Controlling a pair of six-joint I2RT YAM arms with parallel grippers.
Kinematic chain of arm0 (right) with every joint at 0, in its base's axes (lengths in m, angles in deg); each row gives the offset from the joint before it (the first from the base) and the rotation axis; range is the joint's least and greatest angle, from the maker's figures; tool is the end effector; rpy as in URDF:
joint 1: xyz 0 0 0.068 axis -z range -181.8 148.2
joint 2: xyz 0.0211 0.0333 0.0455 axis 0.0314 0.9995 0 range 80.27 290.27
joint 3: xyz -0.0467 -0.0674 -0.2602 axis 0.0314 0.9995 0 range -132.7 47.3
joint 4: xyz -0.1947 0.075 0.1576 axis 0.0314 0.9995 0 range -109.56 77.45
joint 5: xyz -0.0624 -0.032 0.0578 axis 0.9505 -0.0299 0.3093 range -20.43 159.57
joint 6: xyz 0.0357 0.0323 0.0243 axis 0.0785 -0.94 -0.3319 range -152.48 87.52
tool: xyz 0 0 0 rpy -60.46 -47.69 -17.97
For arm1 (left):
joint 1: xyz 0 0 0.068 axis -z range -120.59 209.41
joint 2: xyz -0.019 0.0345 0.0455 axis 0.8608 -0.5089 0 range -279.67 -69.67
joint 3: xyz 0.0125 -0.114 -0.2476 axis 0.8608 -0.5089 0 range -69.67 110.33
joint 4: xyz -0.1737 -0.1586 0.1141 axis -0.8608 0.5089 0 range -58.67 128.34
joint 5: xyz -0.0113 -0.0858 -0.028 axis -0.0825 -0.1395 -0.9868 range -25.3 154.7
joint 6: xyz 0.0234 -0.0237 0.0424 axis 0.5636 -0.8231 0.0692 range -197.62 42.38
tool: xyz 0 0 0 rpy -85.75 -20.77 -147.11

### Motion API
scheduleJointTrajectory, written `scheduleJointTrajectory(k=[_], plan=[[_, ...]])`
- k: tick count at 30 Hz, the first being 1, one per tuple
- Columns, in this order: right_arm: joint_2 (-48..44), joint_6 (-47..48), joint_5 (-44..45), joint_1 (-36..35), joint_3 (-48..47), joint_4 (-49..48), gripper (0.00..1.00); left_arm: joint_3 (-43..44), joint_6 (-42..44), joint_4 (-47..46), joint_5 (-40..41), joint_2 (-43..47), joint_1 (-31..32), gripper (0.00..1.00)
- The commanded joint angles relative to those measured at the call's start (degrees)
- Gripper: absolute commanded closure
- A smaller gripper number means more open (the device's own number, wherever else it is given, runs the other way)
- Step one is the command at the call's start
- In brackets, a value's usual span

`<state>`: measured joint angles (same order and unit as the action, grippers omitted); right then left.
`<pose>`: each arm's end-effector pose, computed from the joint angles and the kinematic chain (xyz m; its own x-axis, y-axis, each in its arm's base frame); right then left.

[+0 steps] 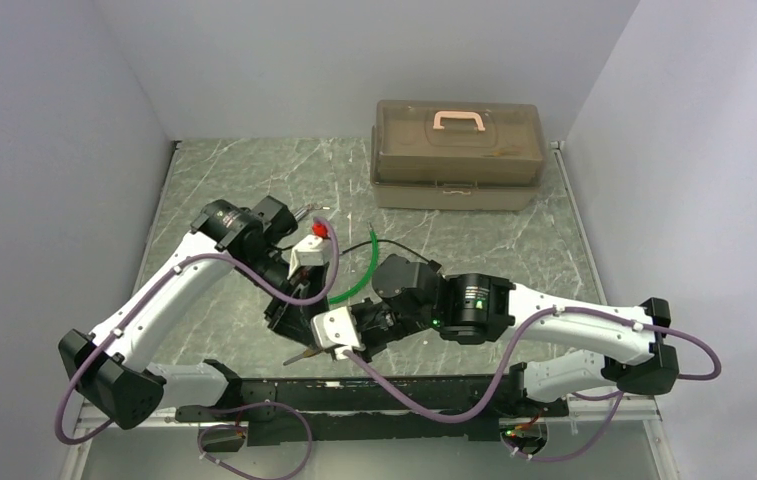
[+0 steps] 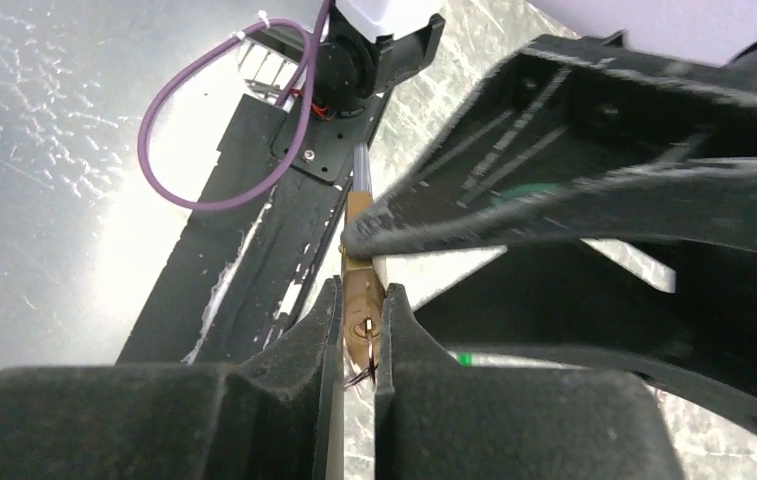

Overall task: Unlock with the key
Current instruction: Unlock the lock.

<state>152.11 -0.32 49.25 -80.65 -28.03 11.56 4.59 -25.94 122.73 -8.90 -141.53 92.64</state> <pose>0.0407 0.2710 0.3894 0.4456 -0.3209 -0.8358 -0.8769 -0.3443 -0.3353 0.1332 -0.1281 0.3506 -0.3861 0.5178 -0.7634 0.7608 -0.2892 -0.5810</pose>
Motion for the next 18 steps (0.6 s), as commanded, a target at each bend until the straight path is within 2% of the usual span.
scheduleJointTrajectory(k=[1,2,3,8,12,15,18], plan=[[0.3,-5.7,2.4,-0.4,2.3,-8.7,1.00,6.4,-1.3,-1.3,-6.6,-0.8,-1.5,0.31],[-0.2,-6.3,3.0,-0.5,3.2,-9.7,1.00,7.2,-1.3,-1.3,-5.6,-0.8,-2.1,0.05],[-0.8,-7.4,4.1,-0.5,4.2,-10.8,1.00,8.2,-1.3,-1.2,-4.5,-0.7,-3.0,0.01],[-4.6,-9.5,11.0,-0.5,8.1,-14.5,1.00,14.8,-1.1,-3.2,5.2,2.1,-9.3,0.01],[-7.3,-10.9,17.1,-0.5,10.4,-18.2,1.00,19.9,-0.3,-3.7,15.4,3.0,-10.4,0.01],[-8.7,-11.9,20.1,-0.5,11.7,-23.8,1.00,16.2,-2.7,-10.9,20.5,6.4,-10.4,0.01],[-9.6,-13.1,22.7,-0.5,12.9,-28.4,1.00,10.0,-3.0,-17.0,18.9,11.7,-10.3,0.01]])
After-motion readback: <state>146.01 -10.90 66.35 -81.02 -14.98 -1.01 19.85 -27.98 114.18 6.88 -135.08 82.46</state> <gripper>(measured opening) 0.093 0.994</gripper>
